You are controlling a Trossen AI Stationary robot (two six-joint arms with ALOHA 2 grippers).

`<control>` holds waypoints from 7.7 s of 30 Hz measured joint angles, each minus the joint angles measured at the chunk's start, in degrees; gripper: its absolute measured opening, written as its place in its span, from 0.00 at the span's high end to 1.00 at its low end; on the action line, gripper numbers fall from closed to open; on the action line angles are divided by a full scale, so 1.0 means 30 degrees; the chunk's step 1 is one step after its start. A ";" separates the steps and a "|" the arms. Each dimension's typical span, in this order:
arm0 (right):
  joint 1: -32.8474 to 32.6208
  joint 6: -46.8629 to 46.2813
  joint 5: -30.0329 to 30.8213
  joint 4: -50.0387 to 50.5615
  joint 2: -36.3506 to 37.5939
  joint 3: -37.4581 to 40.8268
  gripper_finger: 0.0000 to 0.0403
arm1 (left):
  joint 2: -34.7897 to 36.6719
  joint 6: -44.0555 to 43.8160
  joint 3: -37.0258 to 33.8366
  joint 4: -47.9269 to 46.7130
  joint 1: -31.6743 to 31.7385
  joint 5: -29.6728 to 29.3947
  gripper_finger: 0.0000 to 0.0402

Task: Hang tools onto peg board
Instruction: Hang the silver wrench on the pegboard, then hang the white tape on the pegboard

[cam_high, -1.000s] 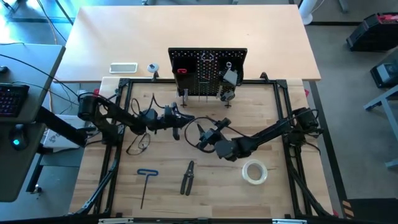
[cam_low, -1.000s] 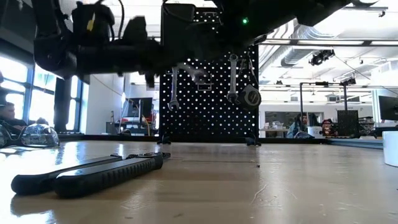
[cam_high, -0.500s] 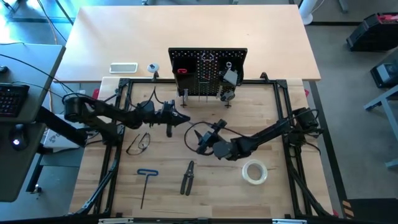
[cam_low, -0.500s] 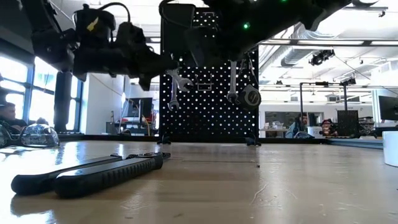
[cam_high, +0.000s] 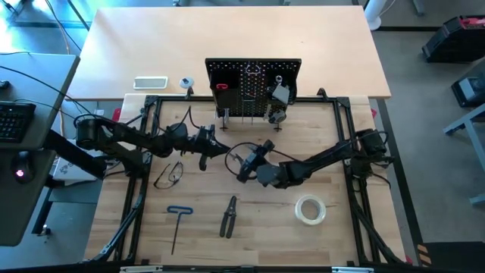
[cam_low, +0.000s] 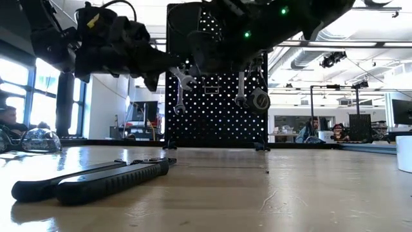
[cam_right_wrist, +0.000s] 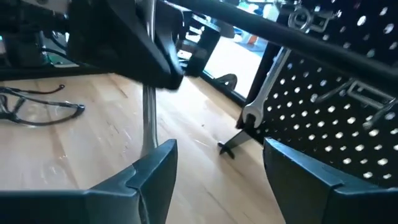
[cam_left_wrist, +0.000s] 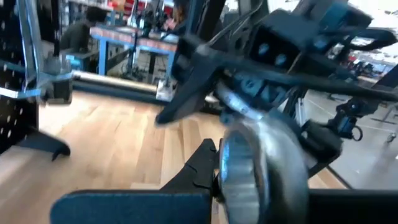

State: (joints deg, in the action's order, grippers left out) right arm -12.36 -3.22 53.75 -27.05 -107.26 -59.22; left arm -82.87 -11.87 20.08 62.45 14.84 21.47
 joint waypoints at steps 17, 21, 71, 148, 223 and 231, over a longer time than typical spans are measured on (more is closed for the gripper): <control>0.1049 -0.1429 -0.0850 -0.1274 -0.1035 0.0015 0.48 | -0.0015 0.0287 0.0933 0.0886 -0.0382 -0.1930 1.00; 0.1432 -0.1463 -0.1107 -0.1500 -0.1035 0.0015 0.48 | -0.0015 0.0207 0.0933 0.0911 -0.0456 -0.2587 1.00; -0.1043 -0.1008 0.4053 0.2717 -0.1872 0.0015 0.48 | 0.0070 0.4196 0.0772 -0.2657 0.5228 0.1499 1.00; -0.1021 -0.1585 0.3543 0.2071 -0.1872 0.0015 0.48 | 0.0284 0.5831 0.2470 -0.5869 0.9548 0.3378 0.79; -0.8268 -1.6970 -0.5542 2.2295 0.5307 0.0007 0.48 | 1.0651 -0.0522 -0.3709 -1.3838 -0.1512 -0.1986 0.39; -0.9450 -2.0988 -0.7641 2.5612 0.5442 0.0007 0.48 | 1.0630 -0.0507 -0.3752 -1.3157 -0.2752 -0.3412 0.39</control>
State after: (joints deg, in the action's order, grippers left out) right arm -40.71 -66.18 30.83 49.78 -90.94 -59.20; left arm -50.98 -13.39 8.82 22.98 6.58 11.24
